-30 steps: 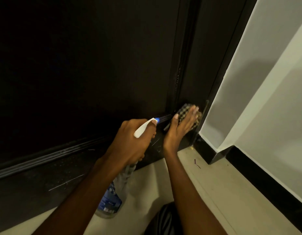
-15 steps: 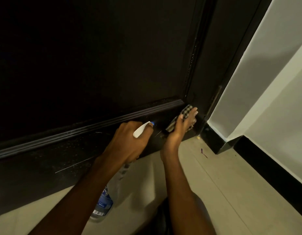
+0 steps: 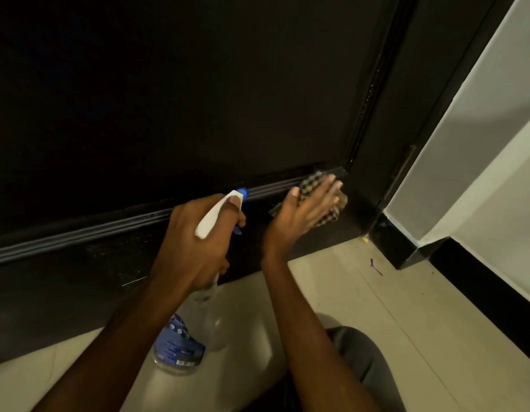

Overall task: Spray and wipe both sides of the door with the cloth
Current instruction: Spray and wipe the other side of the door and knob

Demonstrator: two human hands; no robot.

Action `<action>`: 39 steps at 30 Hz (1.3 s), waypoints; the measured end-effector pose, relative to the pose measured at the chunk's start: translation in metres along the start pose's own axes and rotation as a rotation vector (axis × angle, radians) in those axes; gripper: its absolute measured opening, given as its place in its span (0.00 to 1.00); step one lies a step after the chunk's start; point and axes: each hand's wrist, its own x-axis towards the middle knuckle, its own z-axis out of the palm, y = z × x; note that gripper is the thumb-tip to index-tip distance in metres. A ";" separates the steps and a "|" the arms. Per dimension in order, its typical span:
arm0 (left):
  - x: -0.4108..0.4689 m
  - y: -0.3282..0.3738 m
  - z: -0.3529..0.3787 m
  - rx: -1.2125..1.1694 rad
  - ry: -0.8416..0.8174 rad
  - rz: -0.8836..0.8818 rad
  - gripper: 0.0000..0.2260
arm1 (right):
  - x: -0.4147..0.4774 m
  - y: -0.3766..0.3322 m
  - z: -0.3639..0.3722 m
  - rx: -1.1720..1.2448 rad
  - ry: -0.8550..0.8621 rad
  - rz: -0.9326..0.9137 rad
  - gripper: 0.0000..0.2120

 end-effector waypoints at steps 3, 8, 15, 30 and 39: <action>-0.005 0.002 -0.013 0.009 0.005 0.010 0.18 | -0.022 0.022 0.002 -0.030 -0.003 -0.175 0.29; -0.013 0.001 -0.029 0.021 0.030 0.002 0.18 | -0.006 0.050 -0.006 0.209 0.184 0.645 0.28; -0.028 -0.006 -0.057 0.055 0.137 0.073 0.17 | -0.083 0.006 0.006 -0.111 -0.265 -0.427 0.27; -0.063 -0.030 -0.117 0.105 0.217 0.078 0.19 | -0.101 -0.019 0.016 -0.170 -0.355 -0.618 0.25; -0.076 -0.032 -0.145 0.151 0.281 0.063 0.14 | -0.036 -0.002 0.000 -0.075 -0.146 -0.382 0.28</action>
